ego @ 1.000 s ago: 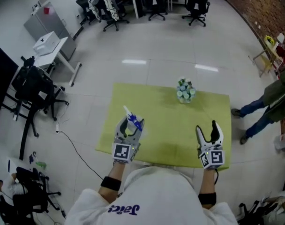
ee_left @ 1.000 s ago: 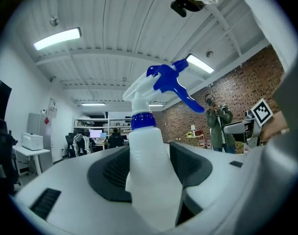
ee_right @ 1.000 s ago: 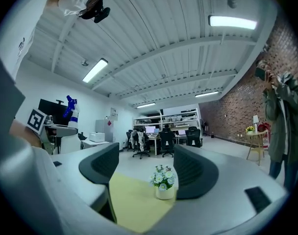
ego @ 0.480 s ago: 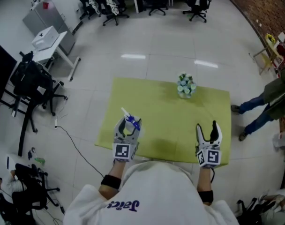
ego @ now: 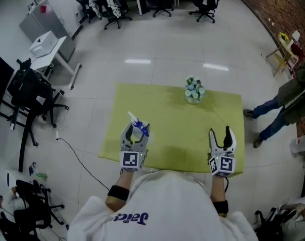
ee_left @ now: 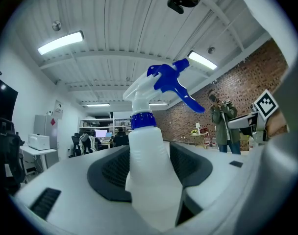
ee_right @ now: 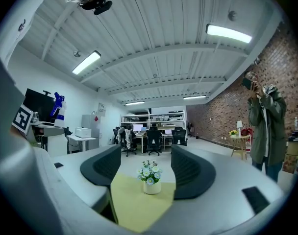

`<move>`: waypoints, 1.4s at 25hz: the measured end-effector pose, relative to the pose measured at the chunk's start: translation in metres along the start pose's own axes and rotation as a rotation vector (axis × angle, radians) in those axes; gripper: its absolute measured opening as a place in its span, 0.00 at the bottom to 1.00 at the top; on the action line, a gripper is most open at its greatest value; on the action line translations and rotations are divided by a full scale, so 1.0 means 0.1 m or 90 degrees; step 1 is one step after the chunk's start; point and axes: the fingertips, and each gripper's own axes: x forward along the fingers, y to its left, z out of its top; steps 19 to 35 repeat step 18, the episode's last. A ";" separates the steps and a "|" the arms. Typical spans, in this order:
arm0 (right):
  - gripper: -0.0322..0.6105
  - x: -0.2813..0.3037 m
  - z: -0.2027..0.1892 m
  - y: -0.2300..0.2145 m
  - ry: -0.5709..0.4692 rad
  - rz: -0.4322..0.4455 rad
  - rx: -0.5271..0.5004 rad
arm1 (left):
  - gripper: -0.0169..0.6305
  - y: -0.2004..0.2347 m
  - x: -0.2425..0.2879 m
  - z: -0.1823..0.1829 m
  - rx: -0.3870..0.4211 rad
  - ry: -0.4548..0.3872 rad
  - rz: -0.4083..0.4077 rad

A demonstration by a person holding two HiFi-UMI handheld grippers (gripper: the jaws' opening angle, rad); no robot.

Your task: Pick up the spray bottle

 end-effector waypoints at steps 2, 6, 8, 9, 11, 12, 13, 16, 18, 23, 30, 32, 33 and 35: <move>0.57 -0.02 0.05 -0.02 -0.004 0.002 0.002 | 0.41 -0.01 0.00 0.03 0.007 0.007 -0.005; 0.57 0.00 0.19 0.04 -0.008 0.011 -0.003 | 0.41 0.03 -0.01 0.10 0.013 0.013 -0.005; 0.57 0.02 0.23 0.05 -0.004 0.015 -0.004 | 0.41 0.06 -0.01 0.14 0.015 0.015 0.001; 0.57 0.01 0.25 0.05 -0.003 0.016 -0.003 | 0.41 0.08 -0.01 0.15 0.016 0.019 0.006; 0.57 -0.01 0.25 0.04 -0.003 0.016 -0.002 | 0.41 0.09 -0.03 0.16 0.027 0.031 0.015; 0.57 -0.02 0.25 0.03 -0.002 0.016 -0.002 | 0.41 0.09 -0.03 0.16 0.033 0.035 0.017; 0.57 -0.03 0.25 0.03 -0.001 0.015 -0.001 | 0.41 0.09 -0.03 0.18 0.034 0.035 0.018; 0.57 -0.04 0.25 0.04 0.004 0.018 0.006 | 0.41 0.08 -0.03 0.23 0.027 0.024 0.014; 0.57 -0.04 0.26 0.06 0.006 0.022 0.013 | 0.41 0.07 -0.03 0.25 0.032 0.021 0.009; 0.57 -0.04 0.26 0.06 0.006 0.022 0.013 | 0.41 0.07 -0.03 0.25 0.032 0.021 0.009; 0.57 -0.04 0.26 0.06 0.006 0.022 0.013 | 0.41 0.07 -0.03 0.25 0.032 0.021 0.009; 0.57 -0.04 0.26 0.06 0.006 0.022 0.013 | 0.41 0.07 -0.03 0.25 0.032 0.021 0.009; 0.57 -0.04 0.26 0.06 0.006 0.022 0.013 | 0.41 0.07 -0.03 0.25 0.032 0.021 0.009; 0.57 -0.04 0.26 0.06 0.006 0.022 0.013 | 0.41 0.07 -0.03 0.25 0.032 0.021 0.009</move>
